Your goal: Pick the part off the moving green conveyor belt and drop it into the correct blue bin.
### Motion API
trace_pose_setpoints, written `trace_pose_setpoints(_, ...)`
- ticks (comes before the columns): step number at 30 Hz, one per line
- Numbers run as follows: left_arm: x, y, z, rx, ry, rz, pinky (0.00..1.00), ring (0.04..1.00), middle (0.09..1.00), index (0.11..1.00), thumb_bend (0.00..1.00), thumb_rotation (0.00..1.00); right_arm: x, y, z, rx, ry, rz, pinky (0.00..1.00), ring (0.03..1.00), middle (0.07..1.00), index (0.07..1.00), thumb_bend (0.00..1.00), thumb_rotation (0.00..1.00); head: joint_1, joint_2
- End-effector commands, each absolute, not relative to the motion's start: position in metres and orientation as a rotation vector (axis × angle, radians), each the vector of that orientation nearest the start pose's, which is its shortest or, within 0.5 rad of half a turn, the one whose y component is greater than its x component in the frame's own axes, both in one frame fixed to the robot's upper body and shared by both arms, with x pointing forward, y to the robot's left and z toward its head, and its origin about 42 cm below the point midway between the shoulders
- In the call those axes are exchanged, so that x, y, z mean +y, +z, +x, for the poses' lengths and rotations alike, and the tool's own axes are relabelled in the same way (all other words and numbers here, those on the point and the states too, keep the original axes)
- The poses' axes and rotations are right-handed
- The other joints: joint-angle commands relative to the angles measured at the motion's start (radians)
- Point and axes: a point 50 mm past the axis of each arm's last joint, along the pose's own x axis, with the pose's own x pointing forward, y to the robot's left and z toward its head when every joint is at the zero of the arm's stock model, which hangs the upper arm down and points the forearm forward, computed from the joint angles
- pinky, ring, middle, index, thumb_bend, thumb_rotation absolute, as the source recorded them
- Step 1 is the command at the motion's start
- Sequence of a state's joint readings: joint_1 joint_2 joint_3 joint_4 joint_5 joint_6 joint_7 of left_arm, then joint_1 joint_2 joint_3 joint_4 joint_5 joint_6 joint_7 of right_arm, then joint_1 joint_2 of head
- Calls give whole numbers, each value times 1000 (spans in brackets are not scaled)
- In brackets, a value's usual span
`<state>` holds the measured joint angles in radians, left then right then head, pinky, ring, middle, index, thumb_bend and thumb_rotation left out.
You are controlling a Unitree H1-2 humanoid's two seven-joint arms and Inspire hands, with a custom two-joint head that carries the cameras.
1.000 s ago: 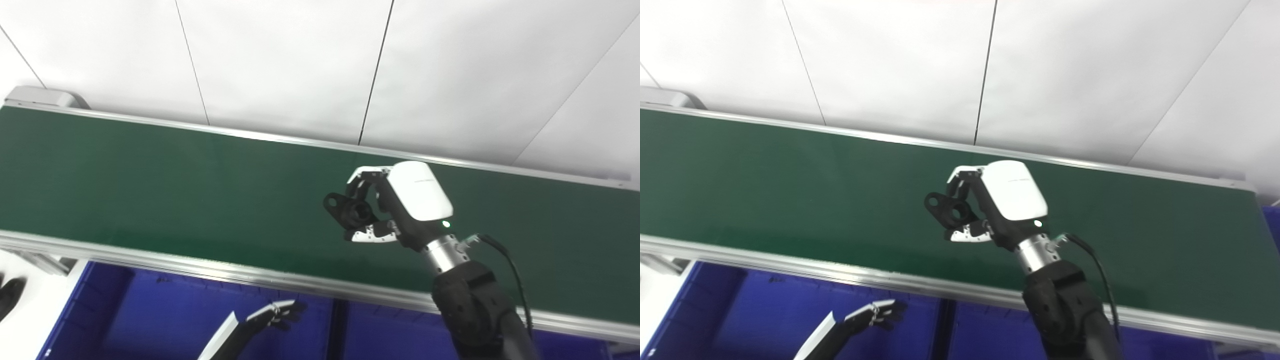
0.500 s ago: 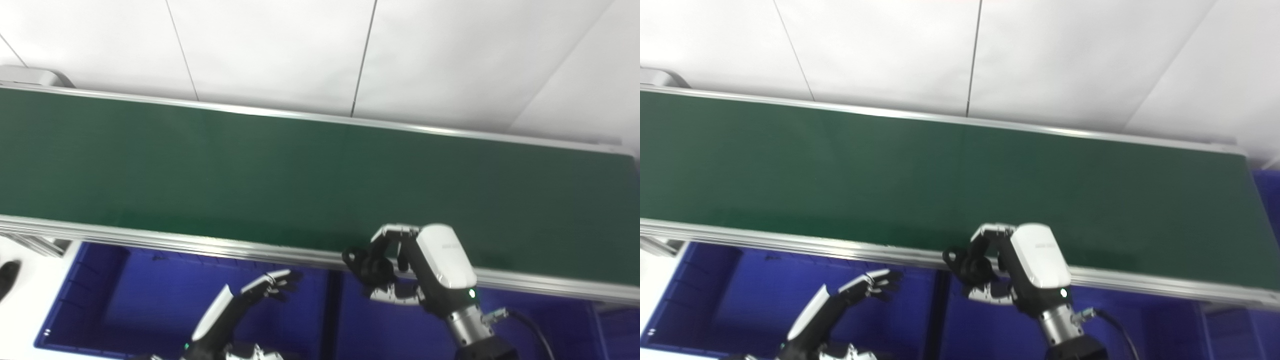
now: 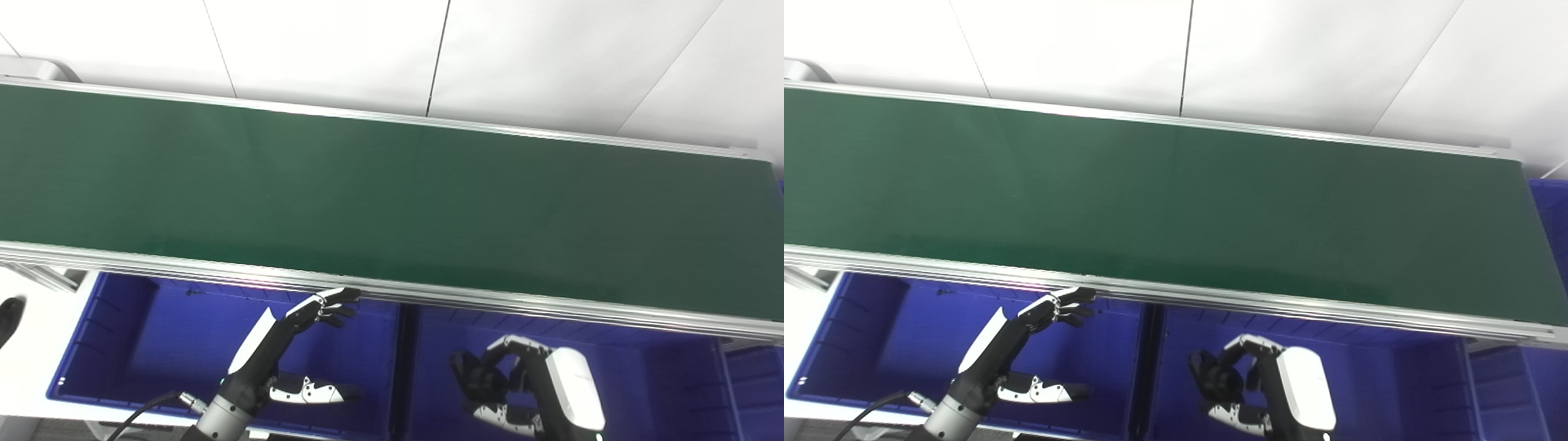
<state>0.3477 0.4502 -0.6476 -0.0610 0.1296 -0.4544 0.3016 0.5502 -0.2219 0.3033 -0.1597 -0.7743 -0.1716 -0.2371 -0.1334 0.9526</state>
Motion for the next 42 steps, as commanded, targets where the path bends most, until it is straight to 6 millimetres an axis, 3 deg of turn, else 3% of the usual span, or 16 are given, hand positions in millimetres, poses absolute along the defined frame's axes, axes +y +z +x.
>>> trace_pose_setpoints(1,209,59,104,-128,-425,223,651,732,805,804,581,243,-215,50,77,22,194,-838,161,226,526,452,520,0,-3,-1)
trace_pose_setpoints(8,213,59,107,-123,-421,222,643,732,801,793,580,222,-208,26,91,102,141,-834,181,265,525,460,521,0,-14,-3)
trace_pose_setpoints(10,214,59,108,-119,-421,217,642,732,802,793,578,216,-204,20,98,134,129,-832,272,404,522,466,517,0,-14,-3)
trace_pose_setpoints(13,216,59,107,-118,-417,221,646,732,803,796,576,212,-198,8,108,184,147,-856,420,430,525,489,513,0,-10,-4)
trace_pose_setpoints(16,219,59,107,-113,-416,228,650,736,805,800,574,227,-195,0,111,195,172,-840,617,676,696,495,511,99,-9,-2)
trace_pose_setpoints(18,220,58,107,-108,-414,228,654,737,804,802,583,249,-193,-2,109,194,179,-818,714,805,817,731,665,147,-11,-3)
trace_pose_setpoints(19,221,58,106,-105,-413,227,654,738,804,802,584,254,-192,-1,107,191,178,-809,730,827,838,766,688,161,-12,-4)
trace_pose_setpoints(22,222,58,106,-102,-414,224,661,740,805,803,580,242,-190,3,102,181,177,-806,893,935,929,843,732,332,-12,-3)
trace_pose_setpoints(27,222,58,107,-107,-412,235,653,737,805,803,581,248,-191,10,94,172,184,-817,972,978,951,864,744,452,-14,-6)
trace_pose_setpoints(33,222,58,108,-102,-411,224,655,736,804,803,580,231,-195,16,80,121,174,-770,963,963,941,861,736,492,-9,-9)
trace_pose_setpoints(36,222,58,108,-101,-408,226,655,735,804,804,588,242,-197,19,71,61,147,-706,846,903,892,843,736,438,-7,-10)
trace_pose_setpoints(42,222,56,109,-94,-414,222,657,738,804,802,592,262,-195,29,61,-50,95,-526,738,802,811,797,711,380,4,-18)
